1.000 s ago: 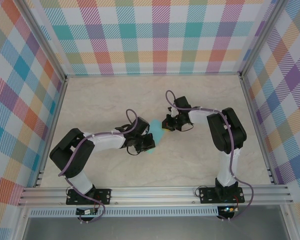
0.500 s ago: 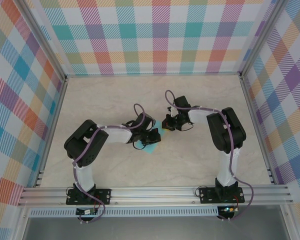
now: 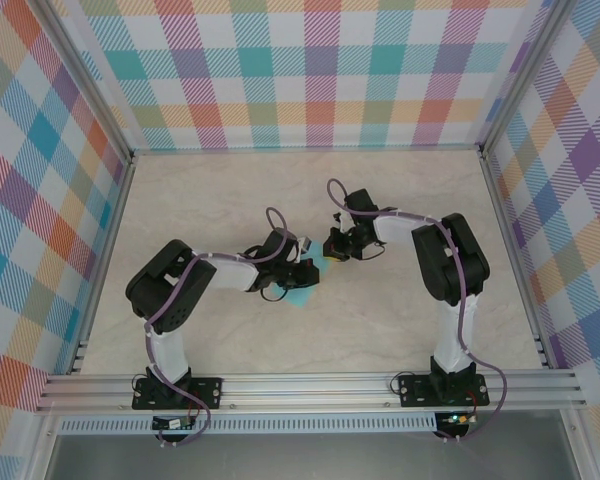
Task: Fold a paper plane with a square sheet of paper (pick it up from the middle)
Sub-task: First fold in half a square sheet of paper at the center of the table.
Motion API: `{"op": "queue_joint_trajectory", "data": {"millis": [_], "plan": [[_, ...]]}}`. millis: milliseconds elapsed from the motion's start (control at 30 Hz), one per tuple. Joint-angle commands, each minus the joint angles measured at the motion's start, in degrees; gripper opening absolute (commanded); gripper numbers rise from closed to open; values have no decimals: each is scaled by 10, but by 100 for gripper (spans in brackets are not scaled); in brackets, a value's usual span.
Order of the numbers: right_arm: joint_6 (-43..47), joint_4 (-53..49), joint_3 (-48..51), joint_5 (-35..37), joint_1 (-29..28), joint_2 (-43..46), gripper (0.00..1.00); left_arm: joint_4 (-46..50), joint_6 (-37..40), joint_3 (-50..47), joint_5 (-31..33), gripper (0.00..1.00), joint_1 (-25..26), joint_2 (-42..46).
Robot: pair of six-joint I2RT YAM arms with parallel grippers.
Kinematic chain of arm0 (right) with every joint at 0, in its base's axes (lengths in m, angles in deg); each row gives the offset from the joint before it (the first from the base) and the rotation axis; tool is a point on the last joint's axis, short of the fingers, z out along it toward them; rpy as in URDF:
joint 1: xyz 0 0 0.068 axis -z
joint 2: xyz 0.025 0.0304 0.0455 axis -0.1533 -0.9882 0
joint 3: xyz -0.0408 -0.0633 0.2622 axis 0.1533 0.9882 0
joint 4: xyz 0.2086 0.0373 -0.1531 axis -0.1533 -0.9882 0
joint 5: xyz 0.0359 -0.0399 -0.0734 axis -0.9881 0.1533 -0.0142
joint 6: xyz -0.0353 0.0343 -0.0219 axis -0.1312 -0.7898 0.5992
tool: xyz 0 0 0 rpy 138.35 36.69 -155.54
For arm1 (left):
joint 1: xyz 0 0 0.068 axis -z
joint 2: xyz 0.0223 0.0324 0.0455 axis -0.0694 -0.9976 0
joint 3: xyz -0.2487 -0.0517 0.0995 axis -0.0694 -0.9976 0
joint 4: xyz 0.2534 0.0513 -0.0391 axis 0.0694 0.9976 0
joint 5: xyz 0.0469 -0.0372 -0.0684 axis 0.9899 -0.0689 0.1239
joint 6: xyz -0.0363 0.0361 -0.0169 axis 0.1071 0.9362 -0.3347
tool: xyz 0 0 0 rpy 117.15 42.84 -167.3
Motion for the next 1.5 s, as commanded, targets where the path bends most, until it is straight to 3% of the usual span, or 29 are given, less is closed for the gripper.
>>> {"op": "queue_joint_trajectory", "data": {"millis": [0, 300, 533, 867, 1133, 1267, 1467], "plan": [[8, -70, 7, 71, 0, -40, 0, 57, 44, -42, -41, 0, -2, 8], [-1, -82, -3, 77, 1, -52, 0, 53, 73, -91, -85, 0, 0, 38], [-4, -84, -4, 80, 1, -58, 0, 71, 83, -130, -58, 0, 1, 70], [0, -87, -6, 82, 0, -60, 0, -6, 33, -221, -42, 0, 3, 101], [5, -101, -19, 84, 1, -56, 0, 50, 56, -210, -28, 0, 17, 155], [18, -118, -42, 80, 0, -39, 0, 92, 60, -184, 1, 0, 17, 196], [32, -127, -83, 38, -15, 20, 0, 178, 4, -113, 121, 2, -4, 257]]}}
